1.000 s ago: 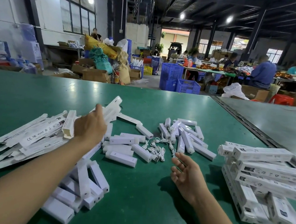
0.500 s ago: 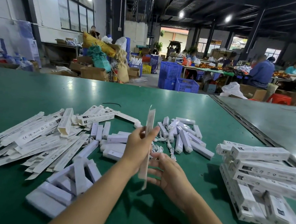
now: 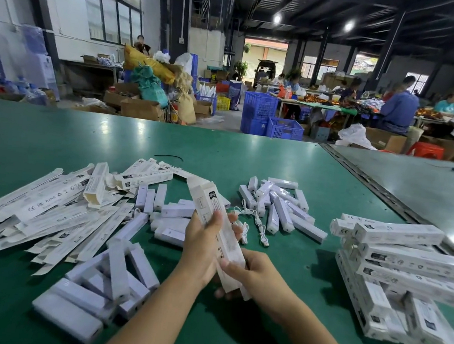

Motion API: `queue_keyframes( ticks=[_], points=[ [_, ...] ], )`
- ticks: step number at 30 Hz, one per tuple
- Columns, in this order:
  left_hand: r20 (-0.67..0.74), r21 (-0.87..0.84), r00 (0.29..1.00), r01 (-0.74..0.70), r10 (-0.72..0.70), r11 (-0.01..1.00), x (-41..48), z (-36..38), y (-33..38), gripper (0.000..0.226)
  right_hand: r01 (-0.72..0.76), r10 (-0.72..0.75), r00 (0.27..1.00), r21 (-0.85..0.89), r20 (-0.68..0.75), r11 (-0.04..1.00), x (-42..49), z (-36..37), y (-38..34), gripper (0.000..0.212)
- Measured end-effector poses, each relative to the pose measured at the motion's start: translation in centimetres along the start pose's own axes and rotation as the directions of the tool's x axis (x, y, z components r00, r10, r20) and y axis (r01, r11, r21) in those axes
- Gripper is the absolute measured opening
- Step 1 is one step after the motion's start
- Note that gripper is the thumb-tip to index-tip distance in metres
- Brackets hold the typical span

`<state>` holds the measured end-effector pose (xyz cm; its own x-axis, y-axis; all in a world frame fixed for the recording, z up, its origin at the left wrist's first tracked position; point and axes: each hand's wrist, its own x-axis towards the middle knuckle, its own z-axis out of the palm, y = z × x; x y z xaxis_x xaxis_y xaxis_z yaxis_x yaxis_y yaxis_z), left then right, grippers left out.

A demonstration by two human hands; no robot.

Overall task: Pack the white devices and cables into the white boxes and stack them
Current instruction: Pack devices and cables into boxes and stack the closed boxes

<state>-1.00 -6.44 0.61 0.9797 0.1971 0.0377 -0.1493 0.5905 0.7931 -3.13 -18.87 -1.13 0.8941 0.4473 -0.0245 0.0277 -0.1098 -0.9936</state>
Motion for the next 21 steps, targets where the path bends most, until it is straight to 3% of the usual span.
queue_keyframes(
  ticks=[7,9,12,14,16,21],
  points=[
    [0.002,-0.088,0.998,0.066,-0.066,0.994,0.4,-0.8,-0.1,0.016,0.003,-0.002,0.998,0.015,-0.06,1.0,0.3,0.4,0.5,0.01],
    [0.043,-0.098,0.995,0.098,-0.094,0.99,0.5,-1.1,-0.2,0.024,-0.016,0.029,0.994,0.127,-0.107,0.992,0.3,0.2,0.5,0.019],
    [0.099,-0.052,0.977,0.194,-0.188,0.98,0.2,-1.5,-0.1,0.056,-0.045,0.092,0.987,0.317,-0.134,0.947,0.4,-0.3,0.0,0.032],
    [0.142,0.009,0.963,0.229,-0.228,0.973,0.0,-1.6,-0.4,0.058,-0.082,0.128,0.987,0.393,-0.094,0.916,0.5,-0.6,-0.3,0.039],
    [0.156,0.104,0.965,0.196,-0.211,0.975,-0.2,-1.6,-1.0,0.059,-0.13,0.169,0.984,0.441,-0.05,0.888,0.4,-0.7,-0.5,0.042],
    [0.199,0.427,0.979,-0.053,-0.037,0.903,-1.5,-1.7,-1.4,0.059,-0.172,0.245,0.968,0.567,-0.054,0.805,0.2,-1.3,-0.5,0.046]
  ],
)
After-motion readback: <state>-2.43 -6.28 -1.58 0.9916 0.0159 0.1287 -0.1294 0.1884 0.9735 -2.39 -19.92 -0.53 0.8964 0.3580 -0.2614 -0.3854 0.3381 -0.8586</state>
